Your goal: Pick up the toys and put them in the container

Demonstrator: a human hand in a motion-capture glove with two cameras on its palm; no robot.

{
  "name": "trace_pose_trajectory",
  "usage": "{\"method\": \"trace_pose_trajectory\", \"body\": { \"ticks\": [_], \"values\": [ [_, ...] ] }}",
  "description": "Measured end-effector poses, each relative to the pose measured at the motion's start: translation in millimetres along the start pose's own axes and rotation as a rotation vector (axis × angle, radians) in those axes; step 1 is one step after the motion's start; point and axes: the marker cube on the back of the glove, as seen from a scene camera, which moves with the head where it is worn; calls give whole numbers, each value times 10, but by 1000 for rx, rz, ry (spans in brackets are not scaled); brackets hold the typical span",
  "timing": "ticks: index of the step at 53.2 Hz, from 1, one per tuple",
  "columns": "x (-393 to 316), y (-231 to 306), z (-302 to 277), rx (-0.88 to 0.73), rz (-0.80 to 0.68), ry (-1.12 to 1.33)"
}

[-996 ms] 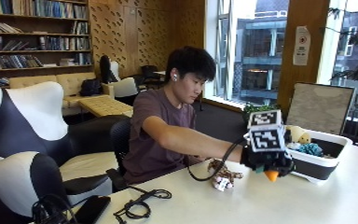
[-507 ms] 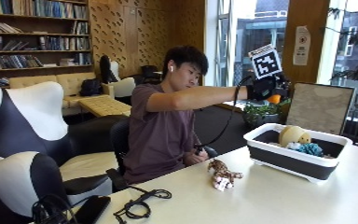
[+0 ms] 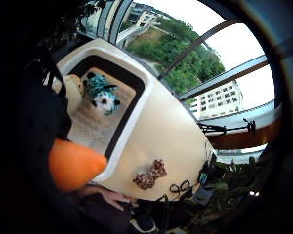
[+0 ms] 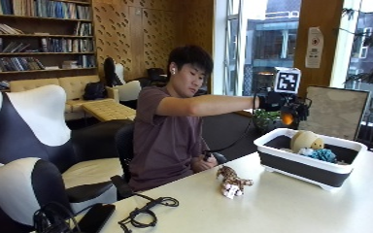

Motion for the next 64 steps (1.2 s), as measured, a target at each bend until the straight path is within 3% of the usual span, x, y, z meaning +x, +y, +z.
{"method": "trace_pose_trajectory", "body": {
  "ticks": [3, 5, 10, 14, 21, 29, 37, 41, 52, 55, 64],
  "values": [
    [71, 118, 37, -184, -39, -32],
    [116, 171, 40, -220, -29, -21],
    [392, 307, -25, -170, 78, 96],
    [642, 543, -148, -145, 5, 99],
    [1061, 985, -258, -157, 13, 86],
    [1638, 1519, -95, -198, -44, 136],
    [2028, 1959, 524, -271, -166, 184],
    [2104, 1991, 975, -295, 6, 241],
    [2118, 2095, 2081, -484, -169, 117],
    [2139, 2079, 2238, -434, -175, 7],
    [2123, 2040, 2350, -66, -105, -178]
  ]
}}
